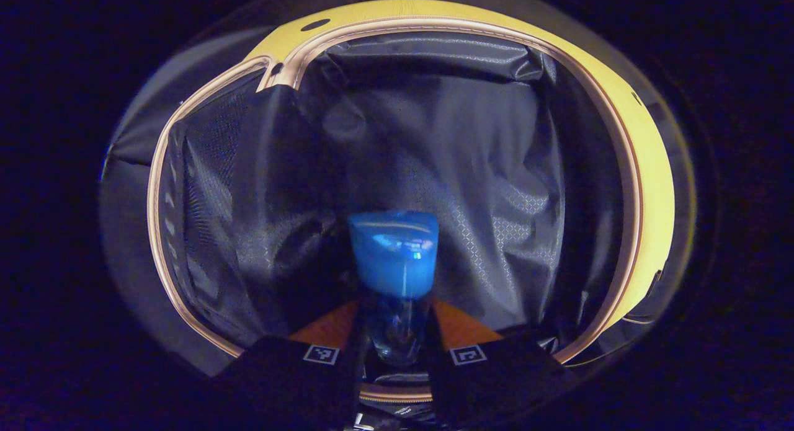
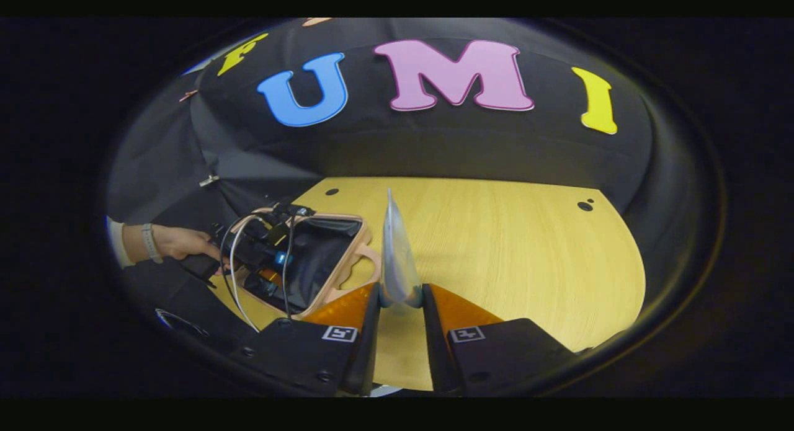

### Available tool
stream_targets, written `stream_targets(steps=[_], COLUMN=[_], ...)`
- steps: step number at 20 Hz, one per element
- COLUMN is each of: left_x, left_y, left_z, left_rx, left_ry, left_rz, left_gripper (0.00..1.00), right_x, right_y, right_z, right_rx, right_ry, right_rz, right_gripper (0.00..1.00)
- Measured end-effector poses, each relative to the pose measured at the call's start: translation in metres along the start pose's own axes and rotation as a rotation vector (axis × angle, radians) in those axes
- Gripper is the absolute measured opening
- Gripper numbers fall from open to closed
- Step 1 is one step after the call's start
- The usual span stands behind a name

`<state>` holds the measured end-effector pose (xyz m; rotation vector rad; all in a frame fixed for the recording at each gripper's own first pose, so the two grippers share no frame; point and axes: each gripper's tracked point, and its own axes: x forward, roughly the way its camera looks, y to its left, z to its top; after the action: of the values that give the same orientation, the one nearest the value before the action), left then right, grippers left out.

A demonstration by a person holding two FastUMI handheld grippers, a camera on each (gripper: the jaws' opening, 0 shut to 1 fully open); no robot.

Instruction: First open the suitcase, pack the skin care products into it, and then close the suitcase.

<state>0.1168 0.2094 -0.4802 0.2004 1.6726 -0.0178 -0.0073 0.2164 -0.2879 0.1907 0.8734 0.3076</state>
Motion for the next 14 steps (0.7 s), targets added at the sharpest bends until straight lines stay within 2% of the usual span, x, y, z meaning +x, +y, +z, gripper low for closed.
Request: stream_targets(steps=[2,3,5,6,9,11,14], left_x=[-0.005,-0.013,-0.036,-0.057,-0.151,-0.193,-0.204], left_y=[-0.006,-0.008,-0.006,-0.006,0.002,0.018,0.05], left_z=[-0.003,-0.003,0.005,0.009,0.018,-0.014,-0.074], left_rx=[-0.006,-0.003,0.014,0.024,0.039,-0.004,-0.18], left_ry=[-0.027,-0.05,-0.178,-0.273,-0.682,-0.851,-0.928], left_rz=[-0.033,-0.048,-0.067,-0.088,-0.154,-0.189,-0.235], left_gripper=[0.53,0.64,0.79,0.83,0.88,0.89,0.92], right_x=[0.008,0.013,0.024,0.03,0.051,0.069,0.102], right_y=[0.016,0.026,0.048,0.063,0.11,0.134,0.158], right_z=[-0.005,-0.007,-0.014,-0.019,-0.033,-0.045,-0.076], right_rx=[0.003,0.006,0.019,0.034,0.104,0.121,0.146], right_ry=[0.048,0.072,0.13,0.168,0.288,0.375,0.542], right_rz=[0.03,0.05,0.101,0.136,0.241,0.278,0.267], right_gripper=[0.39,0.39,0.39,0.39,0.39,0.39,0.39])
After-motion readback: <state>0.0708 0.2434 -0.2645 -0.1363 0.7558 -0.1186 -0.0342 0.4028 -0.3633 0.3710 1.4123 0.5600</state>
